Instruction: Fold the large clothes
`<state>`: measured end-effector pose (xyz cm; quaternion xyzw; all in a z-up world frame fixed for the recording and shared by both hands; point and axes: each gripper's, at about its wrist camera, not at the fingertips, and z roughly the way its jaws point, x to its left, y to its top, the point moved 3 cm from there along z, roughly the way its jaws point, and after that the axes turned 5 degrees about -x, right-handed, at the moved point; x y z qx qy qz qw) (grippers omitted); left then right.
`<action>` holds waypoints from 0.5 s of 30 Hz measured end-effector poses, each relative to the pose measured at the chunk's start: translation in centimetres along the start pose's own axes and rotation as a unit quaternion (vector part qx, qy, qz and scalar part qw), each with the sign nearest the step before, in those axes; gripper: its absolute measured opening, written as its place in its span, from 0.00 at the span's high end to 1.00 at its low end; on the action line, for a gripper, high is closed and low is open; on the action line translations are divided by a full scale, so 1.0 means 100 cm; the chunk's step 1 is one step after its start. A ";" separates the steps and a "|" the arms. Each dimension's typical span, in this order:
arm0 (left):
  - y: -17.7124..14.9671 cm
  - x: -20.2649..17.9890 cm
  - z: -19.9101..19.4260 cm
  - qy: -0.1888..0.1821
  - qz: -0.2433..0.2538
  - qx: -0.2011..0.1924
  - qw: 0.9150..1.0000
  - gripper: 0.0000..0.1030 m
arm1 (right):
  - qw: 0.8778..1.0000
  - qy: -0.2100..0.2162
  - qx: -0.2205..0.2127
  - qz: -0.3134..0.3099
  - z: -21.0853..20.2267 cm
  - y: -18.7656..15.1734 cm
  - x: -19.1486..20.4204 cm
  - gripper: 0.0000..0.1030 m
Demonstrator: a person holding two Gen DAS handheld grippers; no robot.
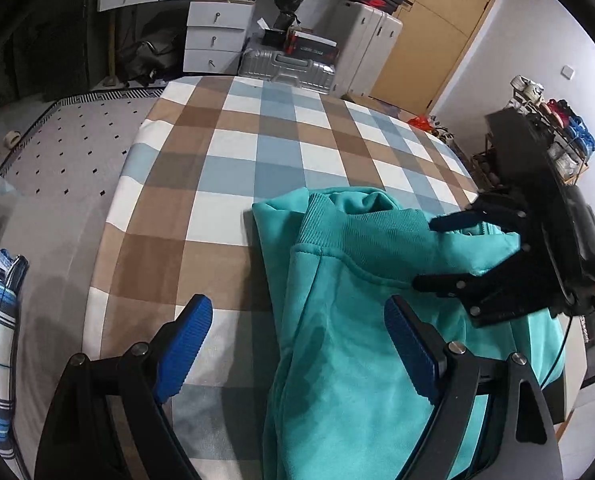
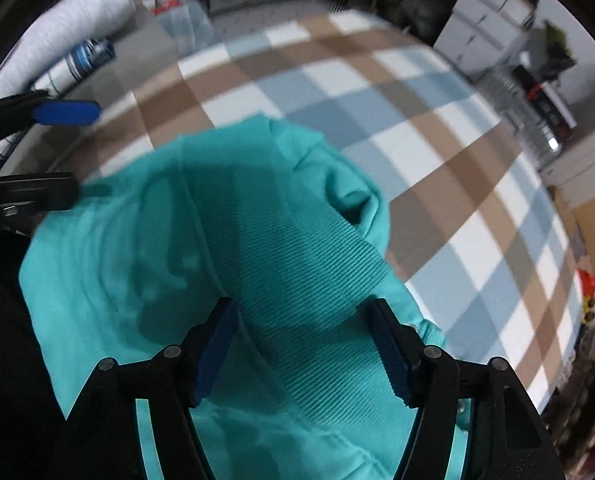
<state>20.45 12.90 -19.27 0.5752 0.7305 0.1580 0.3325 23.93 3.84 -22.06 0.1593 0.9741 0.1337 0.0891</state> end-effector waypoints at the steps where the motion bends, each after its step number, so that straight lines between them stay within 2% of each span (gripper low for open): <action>1: 0.000 0.000 0.001 0.001 0.002 0.002 1.000 0.18 | 1.000 0.006 0.002 0.006 -0.001 -0.001 -0.002 0.30; 2: 0.001 0.001 0.002 0.001 0.004 0.003 1.000 0.18 | 1.000 0.010 0.008 0.018 -0.001 -0.002 -0.004 0.31; 4: 0.001 0.004 0.006 0.001 0.002 0.010 1.000 0.18 | 0.999 0.010 0.016 0.033 -0.006 -0.004 -0.006 0.44; 8: -0.001 0.009 0.008 -0.005 -0.008 0.024 1.000 0.18 | 0.999 0.003 0.030 0.027 -0.018 -0.009 0.005 0.77; 9: -0.001 0.009 0.007 -0.005 -0.009 0.023 1.000 0.18 | 0.999 -0.006 0.035 0.012 -0.021 -0.013 0.014 0.81; 12: -0.001 0.009 0.004 -0.004 -0.008 0.019 1.000 0.18 | 0.999 -0.041 0.025 -0.013 -0.024 -0.017 0.028 0.91; 15: -0.002 0.008 0.004 -0.004 -0.008 0.021 1.000 0.18 | 0.996 -0.090 -0.008 0.000 -0.029 -0.015 0.030 0.93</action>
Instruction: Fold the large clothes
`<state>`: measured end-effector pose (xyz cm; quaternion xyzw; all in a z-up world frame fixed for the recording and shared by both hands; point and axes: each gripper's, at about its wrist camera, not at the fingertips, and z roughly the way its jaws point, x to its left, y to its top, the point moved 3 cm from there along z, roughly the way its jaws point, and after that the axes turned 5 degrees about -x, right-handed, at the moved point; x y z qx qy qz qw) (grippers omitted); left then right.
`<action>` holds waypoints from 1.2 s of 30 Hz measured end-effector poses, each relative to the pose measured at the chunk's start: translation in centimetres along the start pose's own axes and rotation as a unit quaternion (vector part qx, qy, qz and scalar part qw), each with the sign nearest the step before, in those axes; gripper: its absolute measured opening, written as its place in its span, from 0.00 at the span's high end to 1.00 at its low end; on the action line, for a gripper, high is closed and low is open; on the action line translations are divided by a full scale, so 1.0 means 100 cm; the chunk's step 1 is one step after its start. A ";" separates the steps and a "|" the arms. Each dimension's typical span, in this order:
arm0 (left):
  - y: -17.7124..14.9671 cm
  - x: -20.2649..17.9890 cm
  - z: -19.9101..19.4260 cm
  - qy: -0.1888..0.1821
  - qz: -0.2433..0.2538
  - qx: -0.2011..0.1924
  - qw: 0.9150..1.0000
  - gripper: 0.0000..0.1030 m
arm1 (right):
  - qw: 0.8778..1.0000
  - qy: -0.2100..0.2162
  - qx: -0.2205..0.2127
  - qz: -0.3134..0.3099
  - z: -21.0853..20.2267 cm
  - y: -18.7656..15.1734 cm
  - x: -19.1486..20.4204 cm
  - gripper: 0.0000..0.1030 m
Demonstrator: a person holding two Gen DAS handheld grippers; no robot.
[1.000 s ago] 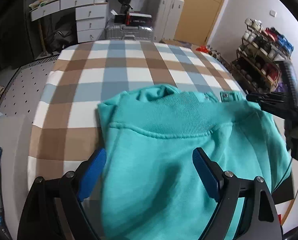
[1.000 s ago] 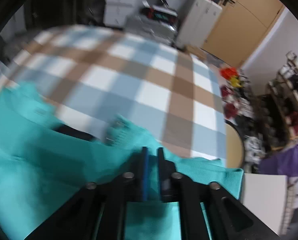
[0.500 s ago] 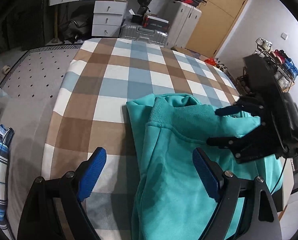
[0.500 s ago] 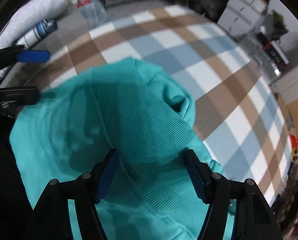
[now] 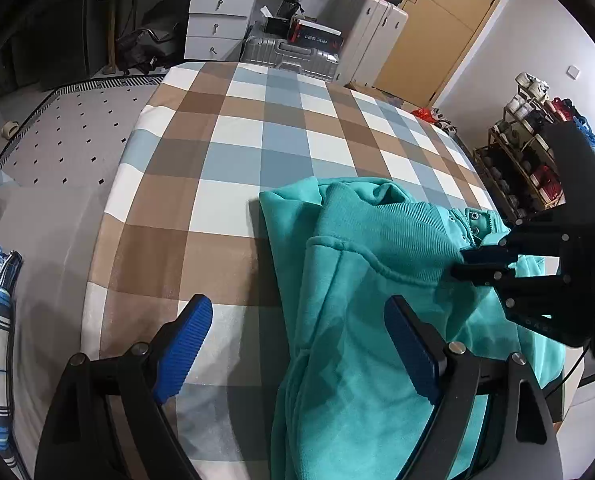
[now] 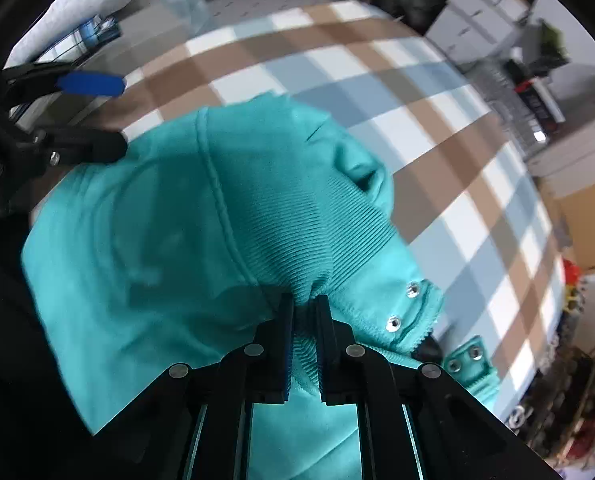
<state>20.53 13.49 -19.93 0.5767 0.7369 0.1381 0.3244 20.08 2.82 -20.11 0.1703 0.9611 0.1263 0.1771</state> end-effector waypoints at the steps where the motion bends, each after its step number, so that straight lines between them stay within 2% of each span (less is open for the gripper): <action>1: 0.000 -0.001 0.000 0.001 0.001 0.001 1.000 0.18 | 1.000 -0.020 -0.012 0.007 -0.002 0.002 -0.003 0.93; 3: 0.000 -0.002 0.002 0.003 0.003 0.001 1.000 0.18 | 0.998 -0.044 -0.037 0.039 -0.004 0.007 -0.012 0.93; 5: 0.000 -0.003 0.003 0.005 0.005 0.001 1.000 0.18 | 0.997 -0.044 -0.037 0.060 0.002 0.012 -0.019 0.94; 8: 0.000 -0.005 0.004 0.006 0.007 0.002 1.000 0.18 | 0.995 -0.067 -0.049 0.064 0.012 0.020 -0.023 0.94; 11: -0.002 -0.009 0.005 0.006 0.014 0.004 1.000 0.18 | 0.991 -0.060 -0.053 0.108 0.029 0.020 -0.036 0.94; 13: -0.003 -0.013 0.006 0.004 0.021 0.006 1.000 0.18 | 0.990 -0.038 -0.033 0.131 0.045 0.015 -0.040 0.93; 16: -0.005 -0.023 0.005 0.002 0.034 0.002 0.999 0.18 | 0.987 -0.047 -0.059 0.140 0.031 0.015 -0.040 0.88; 17: -0.006 -0.028 0.002 -0.002 0.040 -0.004 0.999 0.18 | 0.985 -0.051 -0.072 0.146 0.021 0.011 -0.041 0.78; 18: -0.007 -0.033 -0.002 -0.008 0.046 -0.012 0.999 0.18 | 0.981 -0.049 -0.094 0.165 0.004 0.001 -0.046 0.61; 20: -0.012 -0.050 -0.009 -0.029 0.071 -0.022 0.997 0.18 | 0.967 -0.046 -0.138 0.209 -0.030 -0.023 -0.055 0.45; 22: -0.020 -0.068 -0.011 -0.042 0.110 -0.022 0.993 0.18 | 0.951 -0.035 -0.175 0.253 -0.062 -0.057 -0.059 0.40; 24: -0.028 -0.084 -0.006 -0.040 0.148 -0.014 0.988 0.18 | 0.930 -0.014 -0.194 0.311 -0.087 -0.102 -0.058 0.24; 26: -0.037 -0.096 0.010 -0.022 0.176 0.010 0.984 0.18 | 0.920 -0.009 -0.186 0.345 -0.094 -0.136 -0.054 0.24; 27: -0.038 -0.096 0.019 -0.010 0.179 0.024 0.983 0.18 | 0.918 -0.015 -0.167 0.359 -0.090 -0.157 -0.049 0.24; 29: -0.042 -0.094 0.038 0.019 0.183 0.049 0.982 0.17 | 0.917 -0.019 -0.140 0.373 -0.078 -0.180 -0.042 0.24; 30: -0.042 -0.094 0.042 0.021 0.185 0.050 0.981 0.17 | 0.916 -0.018 -0.116 0.383 -0.064 -0.192 -0.038 0.24; 31: -0.042 -0.095 0.042 0.023 0.191 0.043 0.980 0.16 | 0.918 -0.012 -0.082 0.388 -0.047 -0.200 -0.034 0.24; 32: -0.042 -0.096 0.041 0.029 0.195 0.042 0.979 0.16 | 0.925 -0.020 -0.063 0.374 -0.029 -0.204 -0.025 0.24; 34: -0.043 -0.097 0.038 0.041 0.196 0.036 0.979 0.16 | 0.934 -0.075 -0.093 0.337 -0.026 -0.199 -0.011 0.23; 36: -0.044 -0.101 0.025 0.039 0.187 0.024 0.981 0.17 | 0.929 -0.100 -0.089 0.346 -0.030 -0.193 -0.007 0.23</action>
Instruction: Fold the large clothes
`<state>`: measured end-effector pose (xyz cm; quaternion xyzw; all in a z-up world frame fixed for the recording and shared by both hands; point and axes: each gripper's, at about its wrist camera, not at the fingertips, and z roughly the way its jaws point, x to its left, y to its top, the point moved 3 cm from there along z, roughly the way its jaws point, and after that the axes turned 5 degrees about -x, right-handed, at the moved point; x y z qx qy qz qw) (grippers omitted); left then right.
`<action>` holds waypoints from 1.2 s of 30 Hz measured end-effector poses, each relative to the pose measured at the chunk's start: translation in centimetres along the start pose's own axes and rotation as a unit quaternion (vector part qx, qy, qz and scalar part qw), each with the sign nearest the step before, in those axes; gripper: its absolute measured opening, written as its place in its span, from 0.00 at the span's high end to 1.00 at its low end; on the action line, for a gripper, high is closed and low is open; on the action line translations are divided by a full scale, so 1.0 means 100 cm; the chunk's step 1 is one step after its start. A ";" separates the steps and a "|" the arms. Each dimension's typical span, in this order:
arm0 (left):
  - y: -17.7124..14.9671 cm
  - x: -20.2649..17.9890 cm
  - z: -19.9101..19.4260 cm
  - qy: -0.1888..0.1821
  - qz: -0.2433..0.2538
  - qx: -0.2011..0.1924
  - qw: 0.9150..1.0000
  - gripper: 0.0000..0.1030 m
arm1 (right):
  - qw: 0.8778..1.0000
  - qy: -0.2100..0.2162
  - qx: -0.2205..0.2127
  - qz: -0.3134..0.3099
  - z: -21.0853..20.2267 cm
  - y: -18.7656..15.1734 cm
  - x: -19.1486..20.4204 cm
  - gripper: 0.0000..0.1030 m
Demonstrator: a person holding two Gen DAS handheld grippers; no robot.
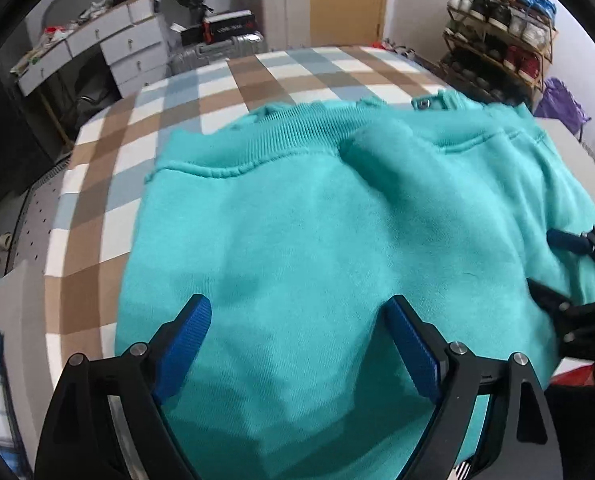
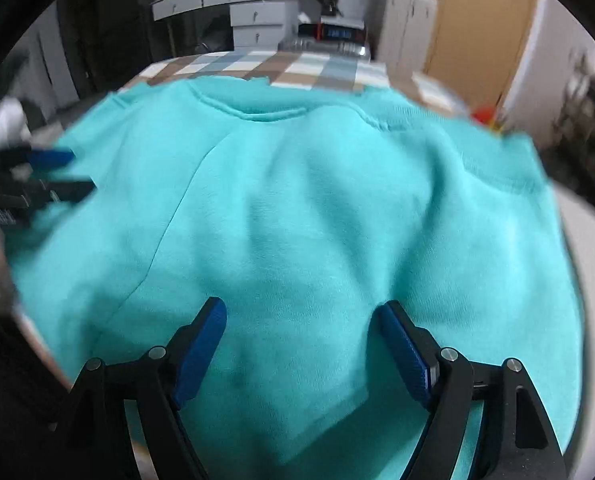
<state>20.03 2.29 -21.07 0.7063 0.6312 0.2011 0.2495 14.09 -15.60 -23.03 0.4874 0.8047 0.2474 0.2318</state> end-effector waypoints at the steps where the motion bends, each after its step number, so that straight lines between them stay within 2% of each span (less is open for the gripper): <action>1: 0.001 -0.003 -0.010 -0.027 -0.012 -0.015 0.999 0.17 | 1.000 0.000 0.002 0.030 -0.006 0.002 -0.002 0.23; 3: 0.008 -0.020 -0.036 -0.114 -0.012 -0.058 0.992 0.17 | 0.994 0.027 -0.027 0.104 -0.024 0.001 -0.011 0.23; 5: 0.014 -0.042 -0.051 -0.147 0.011 -0.081 0.986 0.16 | 0.981 0.028 -0.062 0.180 -0.045 -0.008 -0.022 0.21; 6: 0.014 -0.050 -0.051 -0.150 0.016 -0.083 0.985 0.16 | 0.978 0.023 -0.069 0.194 -0.049 -0.012 -0.025 0.17; 8: 0.011 -0.071 -0.033 -0.134 0.040 -0.057 0.989 0.16 | 0.974 0.002 -0.078 0.213 -0.053 -0.023 -0.027 0.14; 9: 0.009 -0.077 -0.020 -0.113 0.053 -0.041 0.991 0.16 | 0.971 0.012 -0.071 0.228 -0.054 -0.021 -0.032 0.14; 10: 0.006 -0.083 -0.004 -0.085 0.064 -0.019 0.994 0.16 | 0.967 0.023 -0.084 0.241 -0.057 -0.022 -0.037 0.14; 11: 0.004 -0.083 0.010 -0.062 0.065 0.003 0.996 0.15 | 0.961 0.027 -0.095 0.259 -0.057 -0.020 -0.043 0.14; 12: 0.005 -0.076 0.024 -0.046 0.039 0.018 0.998 0.14 | 0.954 0.024 -0.097 0.282 -0.058 -0.022 -0.049 0.13; 14: 0.013 -0.070 0.030 -0.047 0.008 0.022 0.999 0.10 | 0.943 0.043 -0.086 0.319 -0.056 -0.026 -0.059 0.13; 16: 0.013 -0.071 0.033 -0.031 0.023 0.022 0.999 0.01 | 0.928 0.083 -0.087 0.353 -0.057 -0.031 -0.067 0.13; 17: 0.011 -0.071 0.034 -0.024 0.030 0.022 0.999 0.01 | 0.919 0.107 -0.092 0.367 -0.062 -0.035 -0.068 0.13; 19: 0.010 -0.070 0.032 -0.024 0.031 0.022 0.999 0.01 | 0.889 0.164 -0.105 0.415 -0.070 -0.048 -0.077 0.13; 21: 0.013 -0.066 0.028 -0.040 0.017 0.028 0.999 0.01 | 0.850 0.205 -0.103 0.474 -0.075 -0.068 -0.086 0.10; 25: 0.017 -0.058 0.015 -0.085 -0.025 0.013 0.996 0.02 | 0.807 0.208 -0.072 0.548 -0.074 -0.101 -0.101 0.08; 27: 0.014 -0.056 0.013 -0.090 -0.032 0.014 0.995 0.02 | 0.784 0.201 -0.055 0.585 -0.066 -0.112 -0.110 0.07; 29: 0.010 -0.057 0.017 -0.086 -0.021 0.026 0.996 0.02 | 0.769 0.205 -0.038 0.604 -0.053 -0.115 -0.118 0.07; 31: 0.010 -0.057 0.023 -0.073 -0.006 0.026 0.997 0.02 | 0.766 0.206 -0.009 0.609 -0.040 -0.113 -0.118 0.07; 33: 0.009 -0.055 0.025 -0.073 -0.006 0.026 0.997 0.02 | 0.774 0.179 -0.007 0.607 -0.036 -0.108 -0.119 0.07; 36: 0.008 -0.053 0.027 -0.078 -0.008 0.026 0.997 0.02 | 0.809 0.138 -0.009 0.571 -0.031 -0.091 -0.119 0.07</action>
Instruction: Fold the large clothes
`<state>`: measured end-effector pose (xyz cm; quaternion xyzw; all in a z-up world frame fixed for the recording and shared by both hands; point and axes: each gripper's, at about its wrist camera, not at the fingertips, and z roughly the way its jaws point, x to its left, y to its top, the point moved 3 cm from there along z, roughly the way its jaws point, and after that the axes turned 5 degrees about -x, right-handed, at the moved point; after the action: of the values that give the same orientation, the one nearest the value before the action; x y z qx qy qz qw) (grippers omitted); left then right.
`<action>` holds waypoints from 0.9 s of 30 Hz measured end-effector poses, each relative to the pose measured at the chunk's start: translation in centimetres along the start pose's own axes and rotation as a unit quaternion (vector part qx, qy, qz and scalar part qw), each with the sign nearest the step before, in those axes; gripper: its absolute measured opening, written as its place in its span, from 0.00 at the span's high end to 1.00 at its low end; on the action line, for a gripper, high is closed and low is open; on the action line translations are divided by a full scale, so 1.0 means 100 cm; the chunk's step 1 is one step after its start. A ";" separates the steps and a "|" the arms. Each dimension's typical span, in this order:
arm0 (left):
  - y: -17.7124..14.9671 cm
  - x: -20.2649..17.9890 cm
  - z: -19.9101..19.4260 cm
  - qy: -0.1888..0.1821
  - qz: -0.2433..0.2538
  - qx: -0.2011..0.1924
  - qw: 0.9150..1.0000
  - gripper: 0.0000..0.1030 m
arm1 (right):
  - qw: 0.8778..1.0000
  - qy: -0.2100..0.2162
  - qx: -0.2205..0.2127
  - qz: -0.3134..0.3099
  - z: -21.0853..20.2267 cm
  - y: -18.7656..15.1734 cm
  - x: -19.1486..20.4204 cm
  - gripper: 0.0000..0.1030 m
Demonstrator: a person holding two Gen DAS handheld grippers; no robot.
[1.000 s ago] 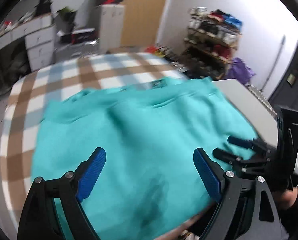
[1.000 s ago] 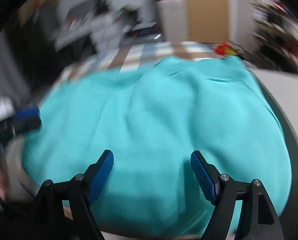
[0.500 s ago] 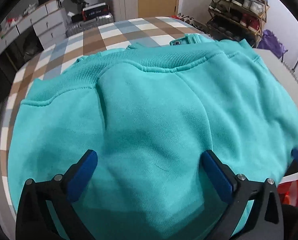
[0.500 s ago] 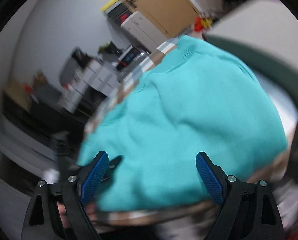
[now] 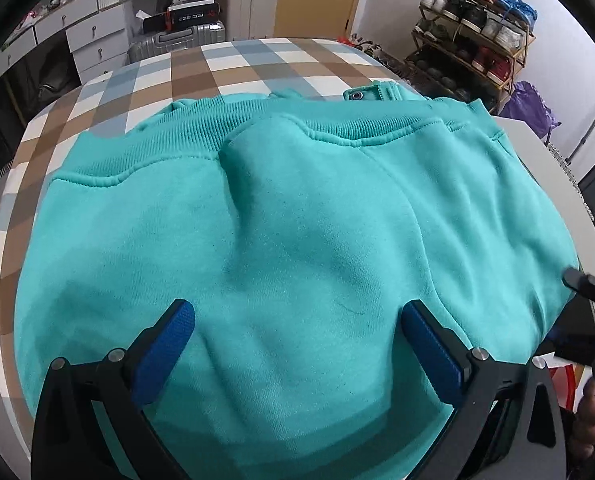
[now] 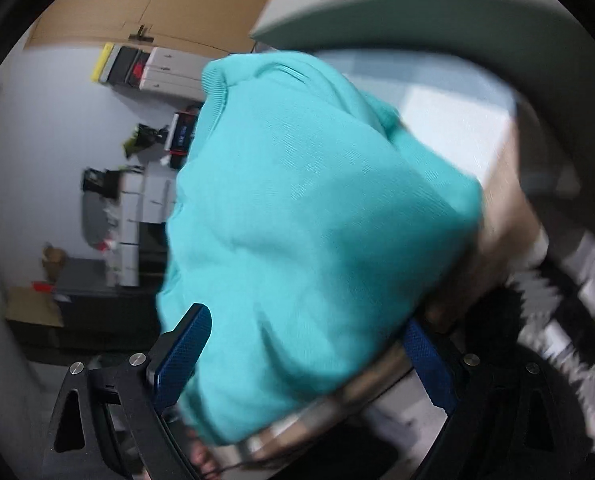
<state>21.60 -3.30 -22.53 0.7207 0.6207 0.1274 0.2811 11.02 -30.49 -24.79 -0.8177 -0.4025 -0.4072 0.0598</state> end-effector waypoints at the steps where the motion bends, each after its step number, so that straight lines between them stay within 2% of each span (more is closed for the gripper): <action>1: 0.000 0.000 0.001 0.000 0.000 0.001 1.000 0.02 | 1.000 -0.007 0.000 -0.013 0.006 0.000 0.006 0.07; 4: 0.000 0.000 0.002 0.001 0.001 0.004 1.000 0.02 | 0.998 -0.035 -0.015 -0.043 0.018 0.002 0.021 0.01; 5: 0.000 0.000 0.002 -0.001 0.000 0.005 1.000 0.02 | 0.996 -0.057 -0.022 -0.061 0.020 0.004 0.026 0.01; 6: -0.001 -0.001 0.002 -0.001 -0.001 0.005 1.000 0.02 | 0.990 -0.103 -0.036 -0.090 0.024 0.006 0.032 0.02; 7: -0.001 -0.001 0.002 -0.001 -0.001 0.004 1.000 0.02 | 0.986 -0.123 -0.045 -0.104 0.027 0.006 0.033 0.02; 9: -0.001 -0.002 0.003 0.001 -0.002 0.003 1.000 0.02 | 0.979 -0.147 -0.066 -0.127 0.036 0.009 0.040 0.01; 11: -0.001 -0.003 0.003 0.003 0.000 0.003 1.000 0.02 | 0.976 -0.156 -0.066 -0.134 0.043 0.014 0.045 0.01; 12: -0.001 -0.003 0.003 0.002 -0.002 0.003 1.000 0.02 | 0.978 -0.150 -0.065 -0.128 0.043 0.016 0.046 0.05; 15: -0.001 -0.001 0.004 0.000 -0.006 0.004 1.000 0.02 | 0.986 -0.065 -0.098 -0.118 0.027 0.017 0.057 0.22; 17: -0.001 -0.002 0.004 0.002 -0.005 0.004 1.000 0.02 | 0.978 -0.021 -0.131 -0.159 0.014 0.007 0.073 0.22; 19: -0.002 -0.003 0.004 0.005 -0.005 0.004 1.000 0.02 | 0.963 0.002 -0.147 -0.225 0.009 -0.007 0.094 0.20; 21: -0.002 -0.002 0.005 0.006 -0.006 0.004 1.000 0.02 | 0.948 0.004 -0.157 -0.275 0.010 -0.018 0.107 0.08; 22: -0.002 -0.002 0.005 0.006 -0.006 0.004 1.000 0.02 | 0.949 -0.009 -0.154 -0.274 0.015 -0.018 0.106 0.06; 23: -0.002 -0.002 0.005 0.005 -0.005 0.004 1.000 0.02 | 0.957 -0.028 -0.141 -0.253 0.022 -0.015 0.098 0.05; 24: -0.002 -0.003 0.005 0.005 -0.005 0.005 1.000 0.02 | 0.969 -0.031 -0.119 -0.213 0.030 -0.007 0.087 0.05; 27: -0.002 -0.003 0.004 0.005 -0.006 0.005 1.000 0.02 | 0.989 0.000 -0.090 -0.114 0.036 0.008 0.059 0.05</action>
<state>21.61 -3.68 -22.94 0.7178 0.6268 0.1269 0.2753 15.88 -25.88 -22.76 -0.7684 -0.4550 -0.4460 -0.0603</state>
